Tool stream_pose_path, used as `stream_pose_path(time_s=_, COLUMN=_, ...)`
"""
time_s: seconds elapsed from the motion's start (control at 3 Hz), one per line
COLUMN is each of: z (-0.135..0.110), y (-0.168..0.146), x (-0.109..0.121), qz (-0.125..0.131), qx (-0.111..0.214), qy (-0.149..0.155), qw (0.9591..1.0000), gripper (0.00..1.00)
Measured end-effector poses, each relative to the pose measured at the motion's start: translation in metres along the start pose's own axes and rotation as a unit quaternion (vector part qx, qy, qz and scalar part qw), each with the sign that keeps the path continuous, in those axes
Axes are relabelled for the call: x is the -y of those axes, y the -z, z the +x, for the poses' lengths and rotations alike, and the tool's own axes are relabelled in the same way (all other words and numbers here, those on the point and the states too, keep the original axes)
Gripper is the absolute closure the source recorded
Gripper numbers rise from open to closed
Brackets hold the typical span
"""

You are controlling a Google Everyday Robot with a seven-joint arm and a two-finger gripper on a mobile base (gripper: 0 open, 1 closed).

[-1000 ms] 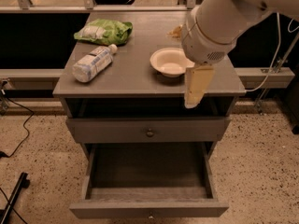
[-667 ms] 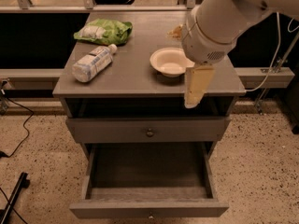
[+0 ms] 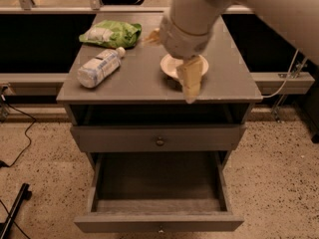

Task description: Place blue plastic bottle into middle drawer

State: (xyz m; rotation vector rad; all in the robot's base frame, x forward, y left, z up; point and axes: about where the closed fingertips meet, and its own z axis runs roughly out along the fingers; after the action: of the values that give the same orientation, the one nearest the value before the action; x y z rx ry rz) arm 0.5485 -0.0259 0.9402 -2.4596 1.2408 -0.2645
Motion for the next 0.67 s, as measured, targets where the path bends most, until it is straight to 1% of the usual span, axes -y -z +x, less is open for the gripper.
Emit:
stream_pose_path(time_s=0.33, z=-0.013, y=-0.022, x=0.031, qz=-0.026, qx=-0.016, qy=0.128, qw=0.9914, gripper=0.00)
stream_pose_path(time_s=0.67, z=-0.024, y=-0.038, x=0.060, qz=-0.036, qx=-0.018, qy=0.202, qw=0.9785, gripper=0.00)
